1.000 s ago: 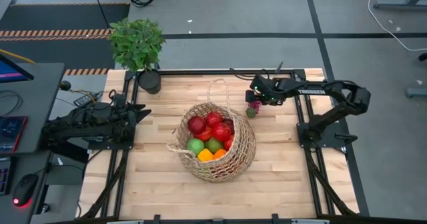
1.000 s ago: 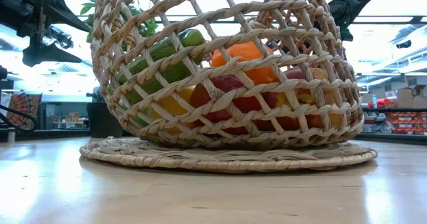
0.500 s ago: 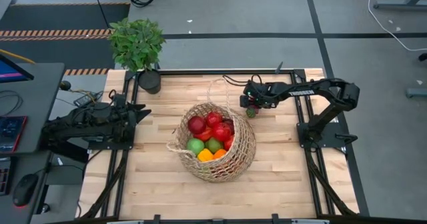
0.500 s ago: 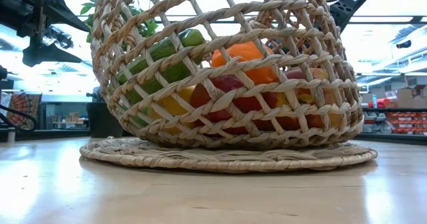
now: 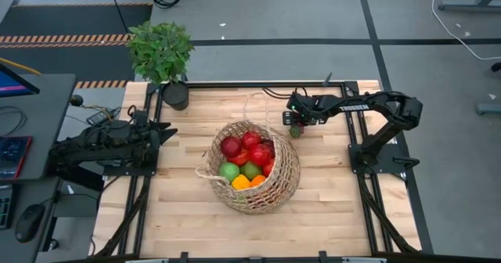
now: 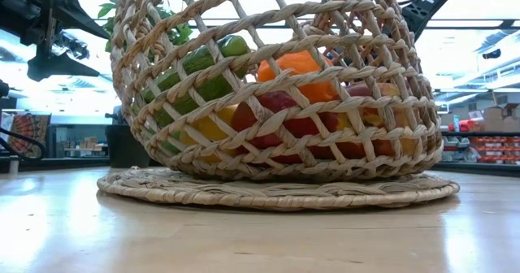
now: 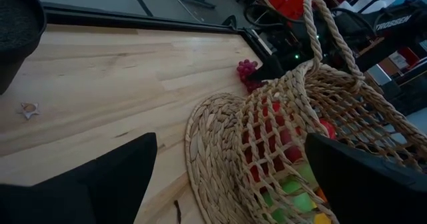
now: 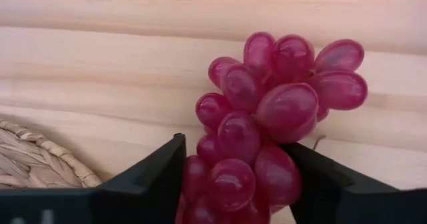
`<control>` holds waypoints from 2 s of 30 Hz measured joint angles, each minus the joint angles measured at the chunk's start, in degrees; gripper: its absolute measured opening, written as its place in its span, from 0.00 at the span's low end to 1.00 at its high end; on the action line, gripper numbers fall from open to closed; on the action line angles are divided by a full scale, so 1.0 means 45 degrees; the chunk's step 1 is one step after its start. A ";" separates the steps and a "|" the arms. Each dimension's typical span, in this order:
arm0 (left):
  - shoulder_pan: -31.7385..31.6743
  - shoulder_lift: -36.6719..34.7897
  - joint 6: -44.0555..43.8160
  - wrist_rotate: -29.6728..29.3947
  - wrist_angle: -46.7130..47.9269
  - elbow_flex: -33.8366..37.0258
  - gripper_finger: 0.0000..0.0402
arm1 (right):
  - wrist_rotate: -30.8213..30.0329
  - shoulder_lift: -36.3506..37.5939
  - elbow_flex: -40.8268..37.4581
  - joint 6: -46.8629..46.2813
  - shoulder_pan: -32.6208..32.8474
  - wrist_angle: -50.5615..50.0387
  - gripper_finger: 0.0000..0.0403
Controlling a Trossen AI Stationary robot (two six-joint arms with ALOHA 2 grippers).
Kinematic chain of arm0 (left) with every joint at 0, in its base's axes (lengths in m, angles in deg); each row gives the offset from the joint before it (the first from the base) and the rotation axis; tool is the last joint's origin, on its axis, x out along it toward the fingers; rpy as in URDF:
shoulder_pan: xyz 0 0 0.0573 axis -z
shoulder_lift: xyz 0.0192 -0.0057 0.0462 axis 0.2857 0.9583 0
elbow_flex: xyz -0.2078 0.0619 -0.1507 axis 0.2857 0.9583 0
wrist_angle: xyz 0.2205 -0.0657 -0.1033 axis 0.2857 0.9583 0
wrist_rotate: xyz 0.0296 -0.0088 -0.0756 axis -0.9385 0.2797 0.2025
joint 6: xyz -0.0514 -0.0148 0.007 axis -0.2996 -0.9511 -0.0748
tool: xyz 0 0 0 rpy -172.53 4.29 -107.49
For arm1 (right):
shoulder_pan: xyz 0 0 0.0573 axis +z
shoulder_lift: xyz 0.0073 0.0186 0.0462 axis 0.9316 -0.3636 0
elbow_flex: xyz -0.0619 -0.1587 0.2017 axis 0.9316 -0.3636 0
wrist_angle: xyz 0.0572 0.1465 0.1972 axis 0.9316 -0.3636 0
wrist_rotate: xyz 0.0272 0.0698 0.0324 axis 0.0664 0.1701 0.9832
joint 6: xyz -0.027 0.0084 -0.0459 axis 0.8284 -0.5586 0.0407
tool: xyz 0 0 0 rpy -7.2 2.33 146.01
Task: Build produce basket
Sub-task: Put the pink grapes into the brown basket
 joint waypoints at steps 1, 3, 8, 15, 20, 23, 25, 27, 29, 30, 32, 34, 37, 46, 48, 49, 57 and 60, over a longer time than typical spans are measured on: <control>-0.0005 0.0000 -0.0001 0.0000 0.0004 0.0000 0.97 | 0.0119 0.0001 0.0000 0.0007 -0.0025 0.0000 0.53; -0.0002 0.0000 -0.0001 0.0000 0.0003 0.0000 0.97 | 0.0313 0.0005 0.0000 0.0015 -0.0086 0.0003 0.50; 0.0000 -0.0005 0.0001 0.0000 0.0000 0.0000 0.97 | 0.0499 0.0010 0.0005 0.0025 -0.0098 0.0000 0.45; -0.0004 0.0000 0.0001 -0.0002 0.0004 0.0000 0.97 | 0.0935 0.0362 0.0005 0.0063 -0.0074 0.0066 0.44; 0.0000 0.0000 -0.0003 -0.0004 0.0003 0.0000 0.97 | 0.0912 0.1325 0.0005 0.0536 -0.0079 0.0092 0.43; -0.0002 0.0000 -0.0001 -0.0003 0.0004 0.0000 0.97 | 0.0898 0.2190 0.0000 0.0902 -0.0074 0.0184 0.43; -0.0001 0.0000 0.0000 -0.0005 0.0004 0.0000 0.97 | 0.1002 0.2835 0.0004 0.1094 -0.0074 0.0442 0.43; 0.0000 0.0000 0.0001 0.0000 0.0000 0.0000 0.97 | 0.1343 0.3547 0.0000 0.1325 -0.0079 0.0982 0.43; 0.0000 0.0000 0.0001 -0.0002 0.0003 0.0000 0.97 | 0.1987 0.4271 0.0000 0.1629 -0.0079 0.2061 0.43; 0.0000 0.0000 0.0001 0.0000 0.0003 0.0000 0.97 | 0.2403 0.4621 0.0000 0.1707 -0.0076 0.2668 0.43; -0.0002 0.0000 0.0001 0.0000 0.0004 0.0000 0.97 | 0.3184 0.5248 0.0000 0.1767 -0.0074 0.4065 0.43; 0.0000 0.0000 -0.0001 -0.0002 0.0003 0.0000 0.97 | 0.3718 0.5824 0.0000 0.1672 -0.0060 0.5538 0.43; -0.0005 0.0000 -0.0004 0.0000 0.0004 0.0000 0.97 | 0.4301 0.6441 0.0000 0.1379 0.0100 0.8118 0.43; -0.0005 0.0000 0.0001 0.0000 0.0000 0.0005 0.97 | 0.4534 0.6439 0.0015 0.0927 0.1975 1.4485 0.43; -0.0005 0.0000 0.0001 0.0000 0.0000 0.0005 0.97 | 0.4110 0.6153 0.0055 0.1003 0.2553 1.4585 0.43; 0.0000 0.0000 -0.0004 0.0000 0.0004 0.0005 0.97 | 0.3928 0.5926 0.0140 0.1064 0.2875 1.4583 0.43; 0.0000 0.0000 0.0001 0.0000 -0.0001 0.0005 0.97 | 0.4175 0.3611 0.1725 0.1386 0.4319 1.4632 0.43; -0.0005 0.0000 0.0000 0.0000 0.0004 0.0005 0.97 | 0.5029 0.2818 0.2587 0.1435 0.4375 1.4663 0.43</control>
